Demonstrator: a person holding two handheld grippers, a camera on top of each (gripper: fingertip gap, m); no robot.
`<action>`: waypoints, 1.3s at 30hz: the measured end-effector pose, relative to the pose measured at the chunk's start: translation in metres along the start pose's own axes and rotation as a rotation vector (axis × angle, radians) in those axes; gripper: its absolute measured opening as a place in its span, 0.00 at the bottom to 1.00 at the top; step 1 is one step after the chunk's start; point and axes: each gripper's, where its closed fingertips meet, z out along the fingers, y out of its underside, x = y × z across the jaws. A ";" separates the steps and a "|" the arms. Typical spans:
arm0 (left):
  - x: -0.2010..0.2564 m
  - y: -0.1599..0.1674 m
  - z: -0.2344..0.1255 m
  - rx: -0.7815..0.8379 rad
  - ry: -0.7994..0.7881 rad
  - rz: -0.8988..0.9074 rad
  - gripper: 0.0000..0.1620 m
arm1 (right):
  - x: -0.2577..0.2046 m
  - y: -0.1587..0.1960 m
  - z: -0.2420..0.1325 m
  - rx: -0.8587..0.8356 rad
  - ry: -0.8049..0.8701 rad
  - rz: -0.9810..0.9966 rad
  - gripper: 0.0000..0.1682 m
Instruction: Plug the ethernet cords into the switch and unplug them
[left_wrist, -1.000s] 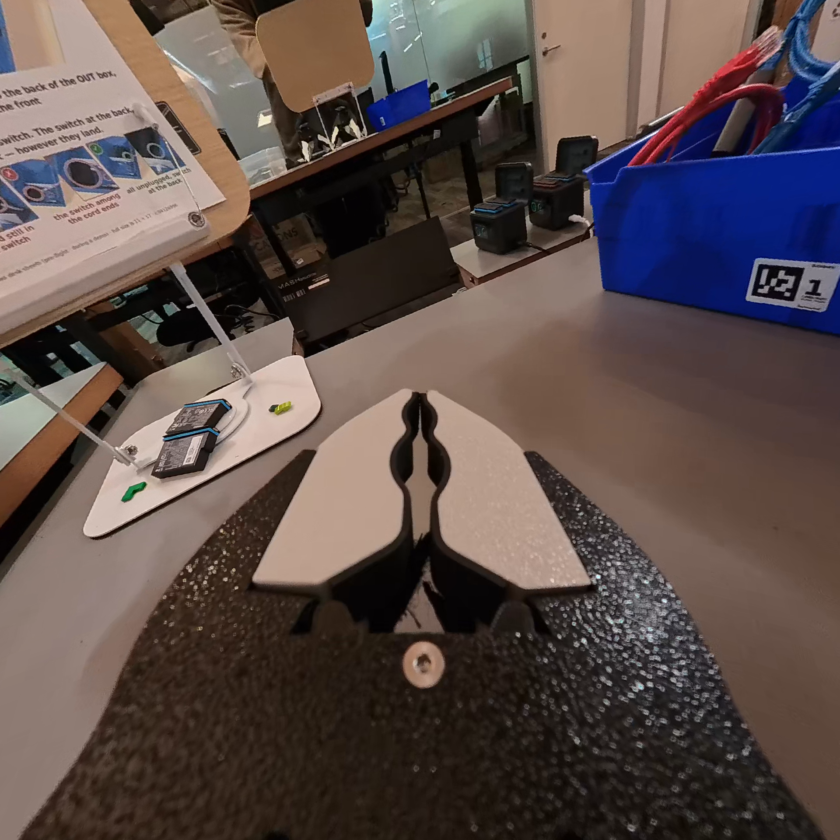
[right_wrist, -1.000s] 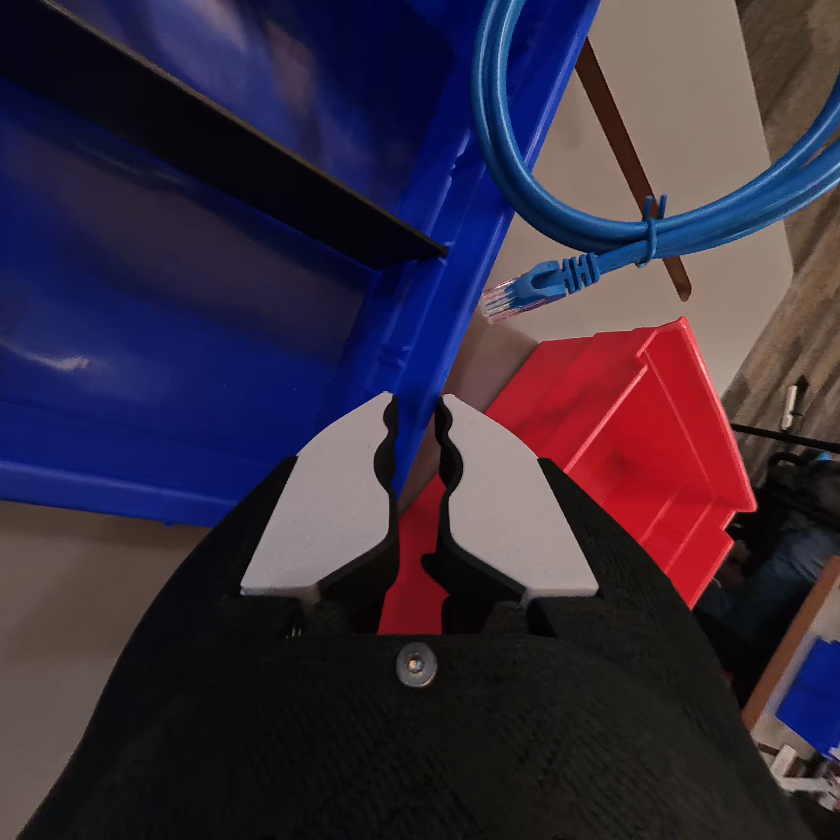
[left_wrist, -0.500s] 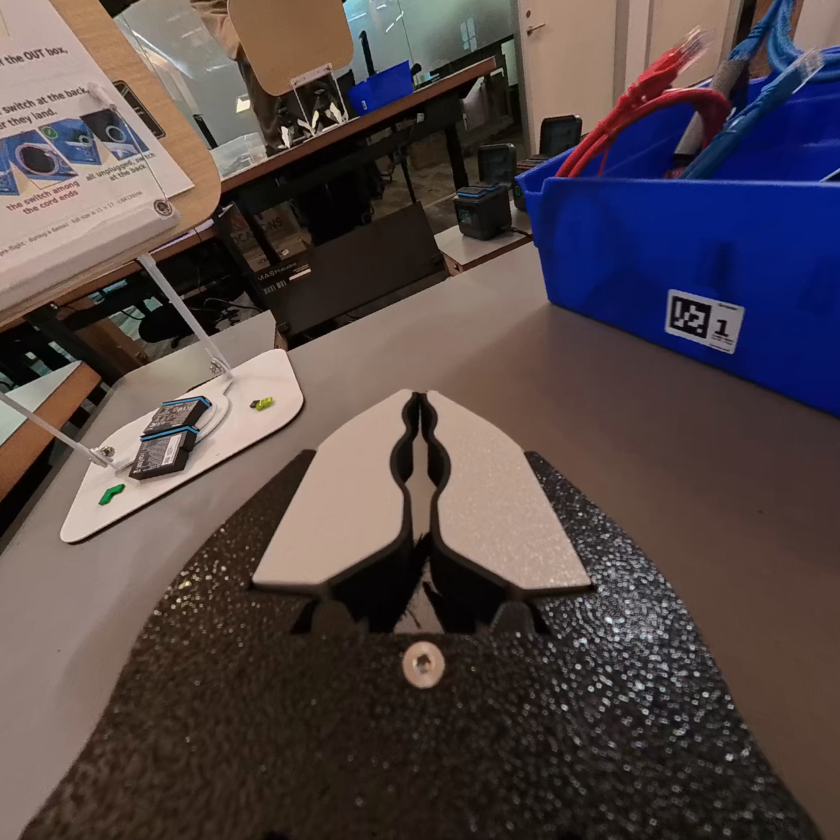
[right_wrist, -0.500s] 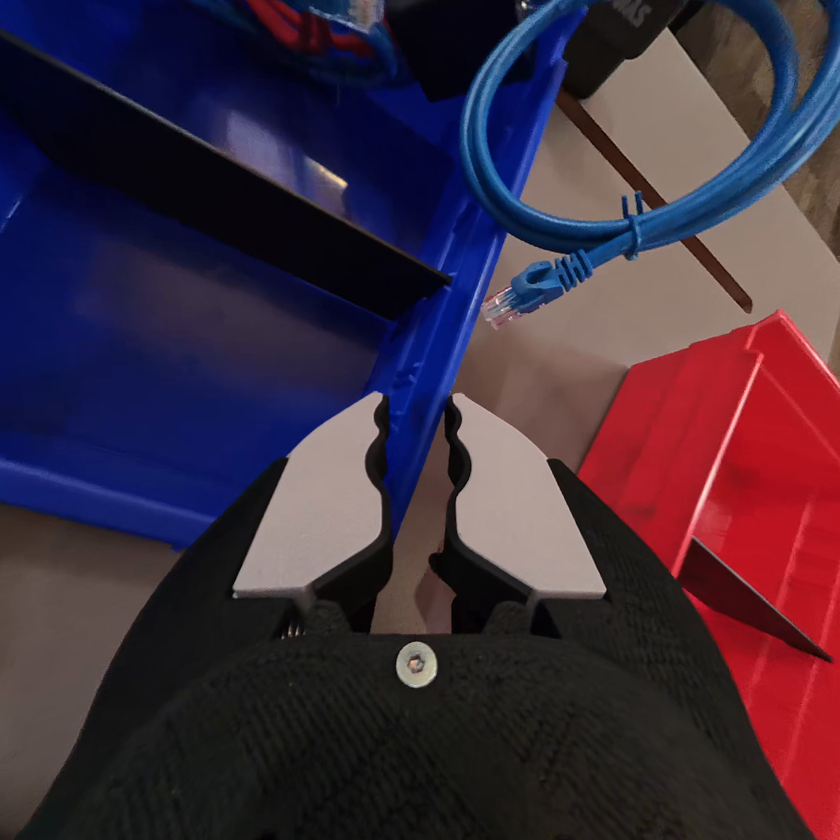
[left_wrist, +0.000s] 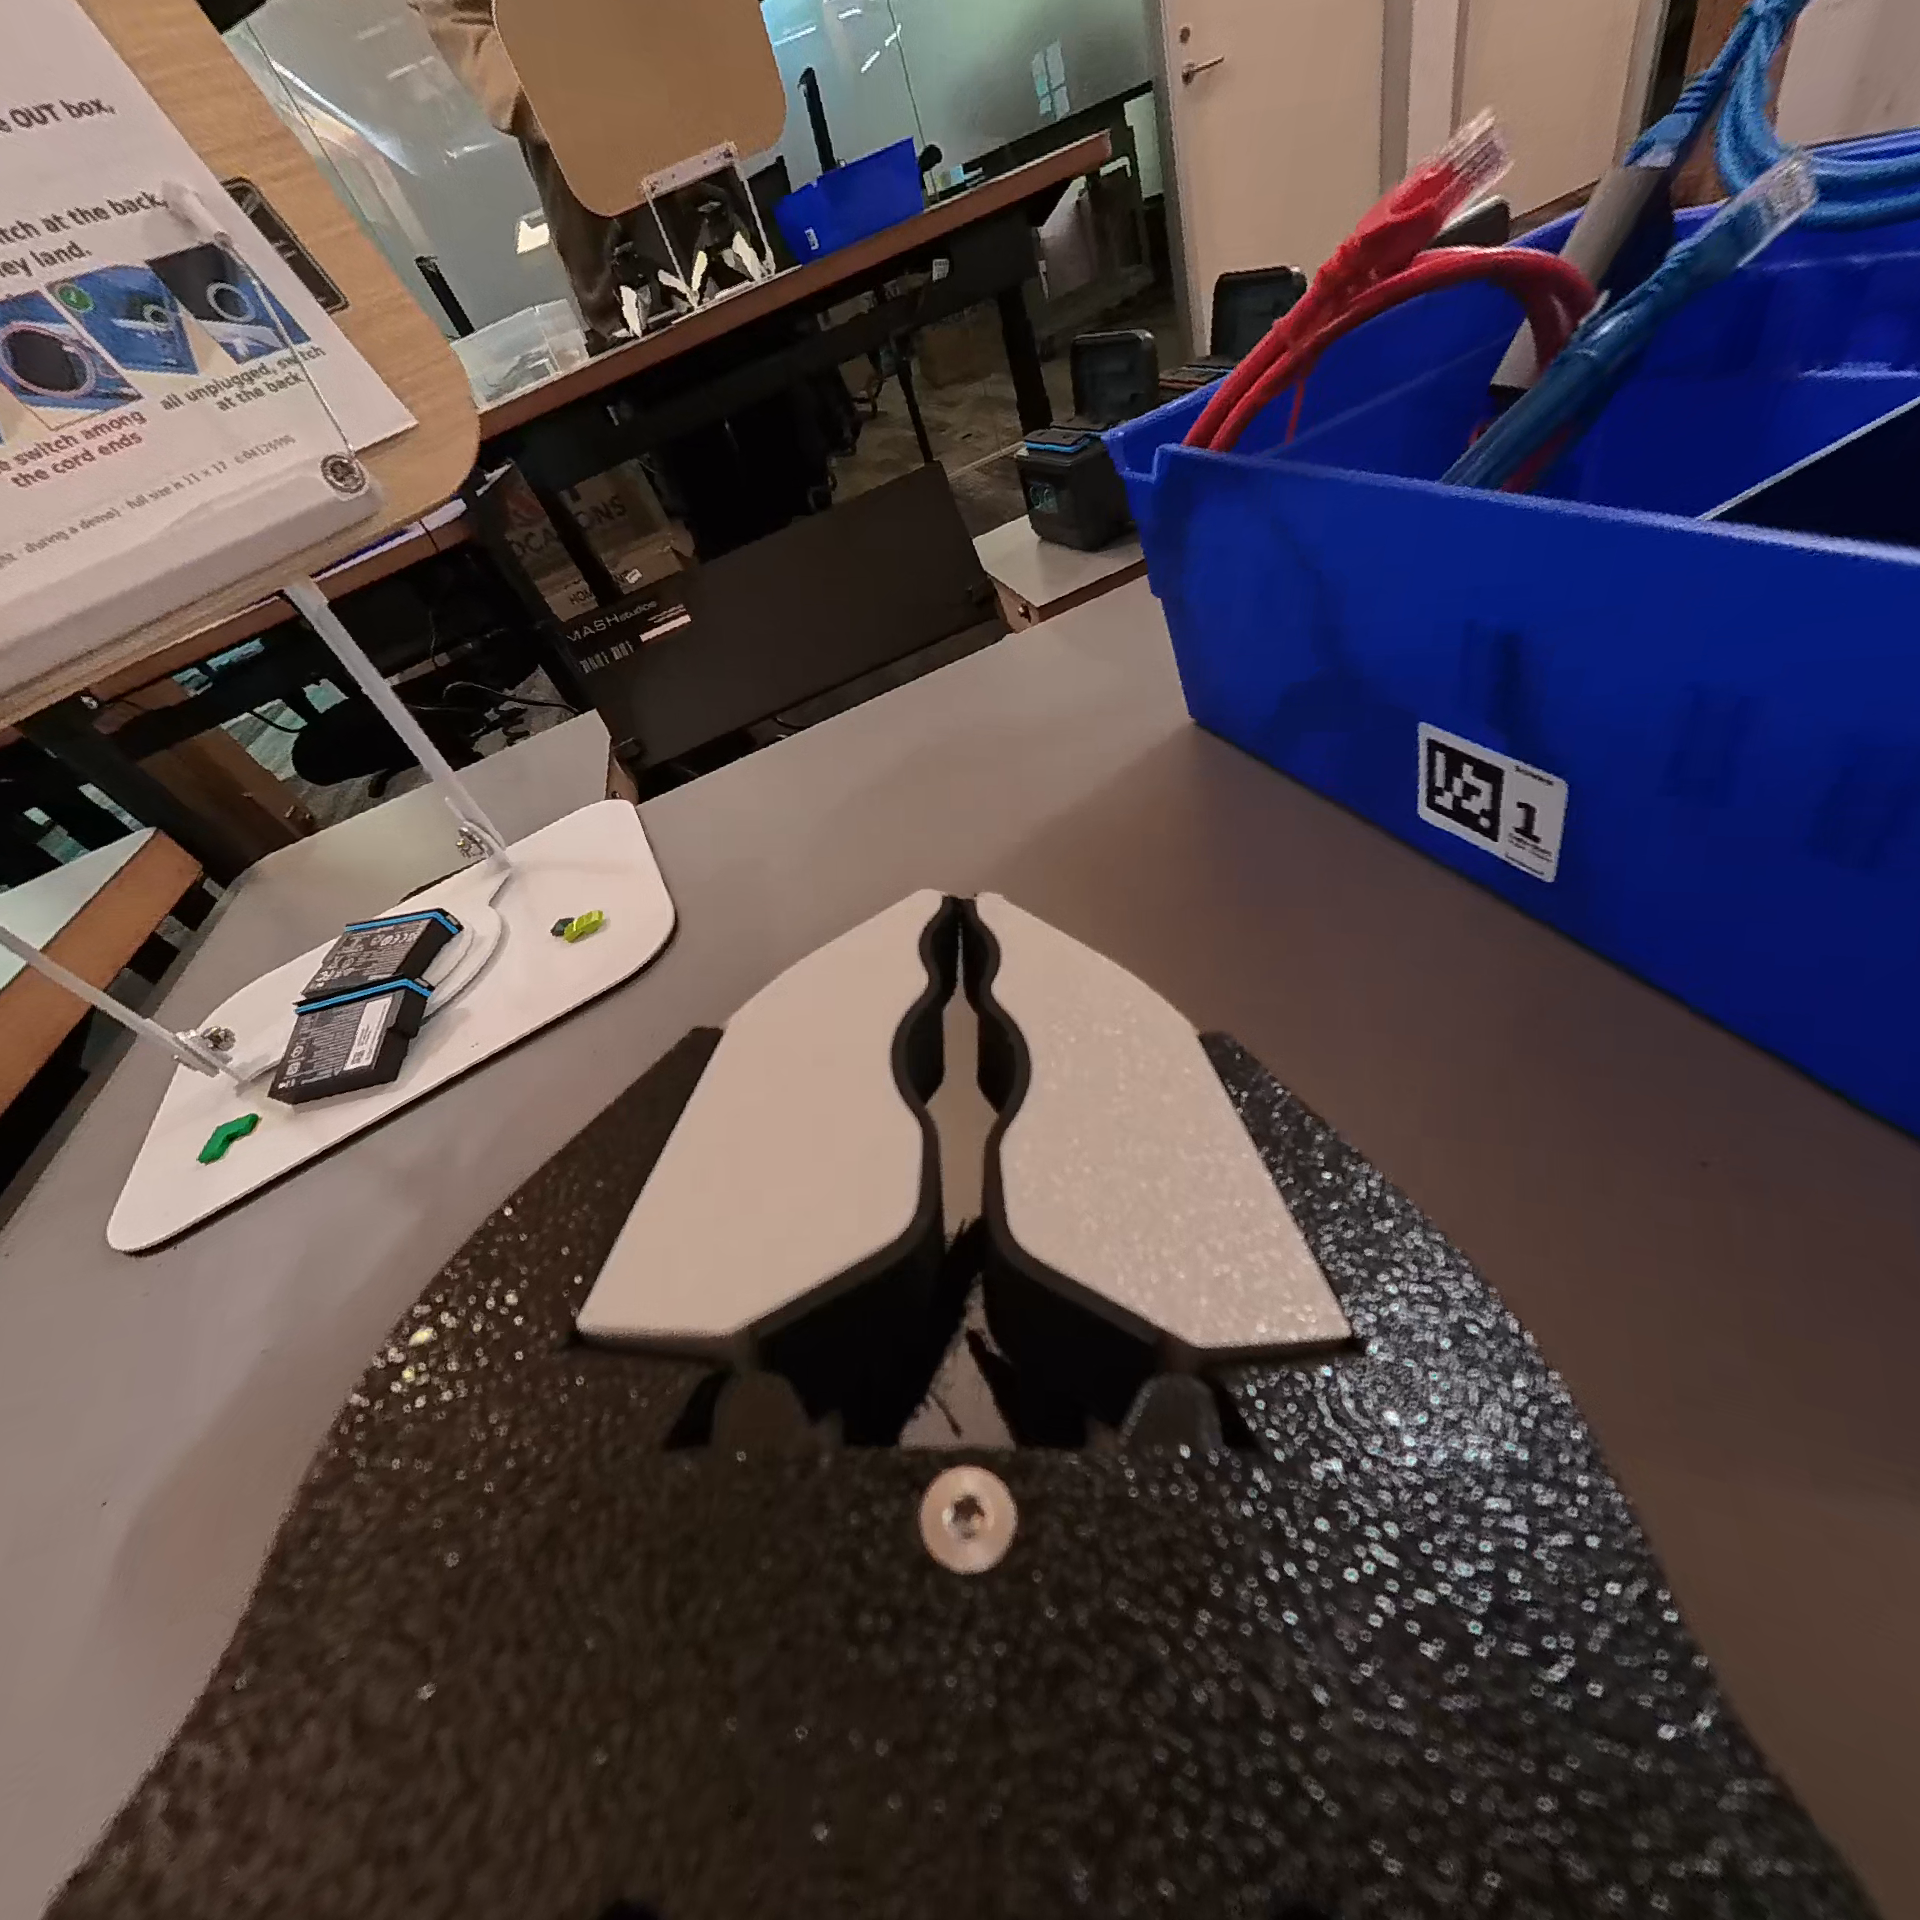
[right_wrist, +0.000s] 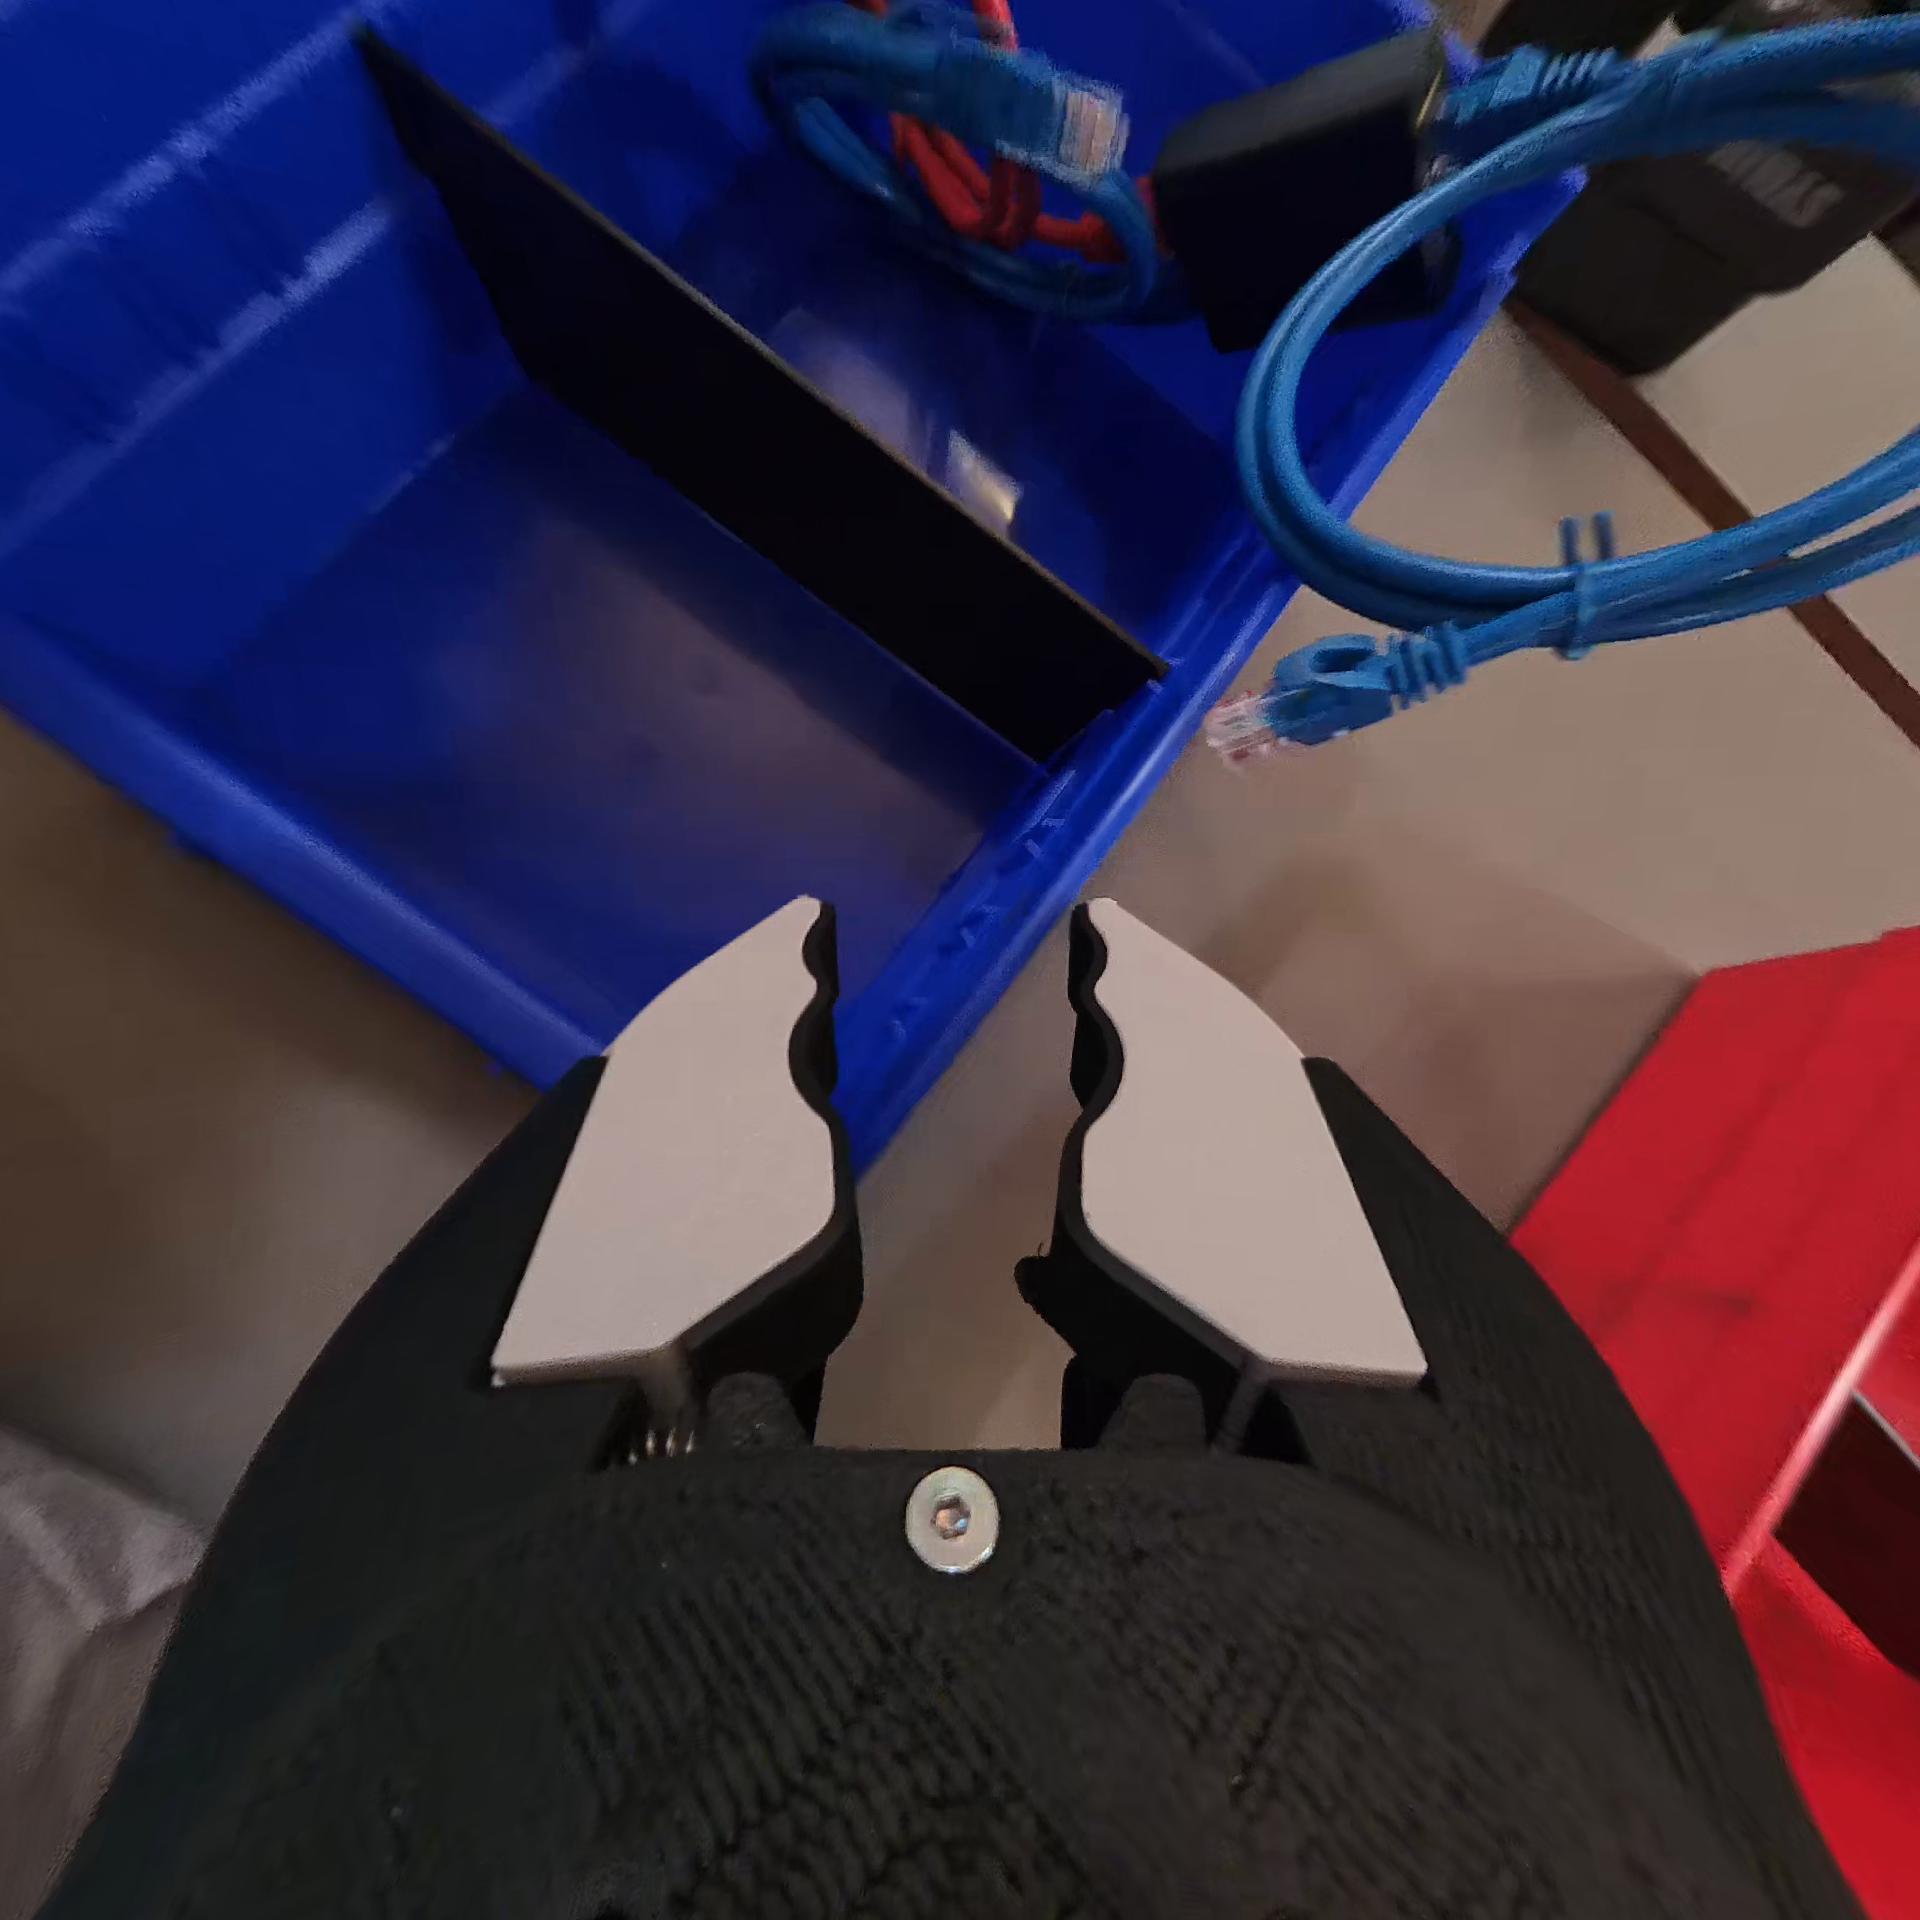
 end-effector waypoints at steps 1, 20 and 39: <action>-0.001 -0.001 -0.001 0.005 -0.004 -0.006 0.00 | 0.003 -0.004 -0.009 0.032 -0.016 -0.002 0.24; 0.007 -0.004 -0.001 0.012 0.006 0.059 0.00 | 0.065 -0.130 0.100 -0.227 -0.034 -1.421 0.22; 0.008 -0.009 -0.004 0.028 0.007 0.076 0.00 | 0.090 -0.113 0.130 -0.595 -0.115 -1.379 0.12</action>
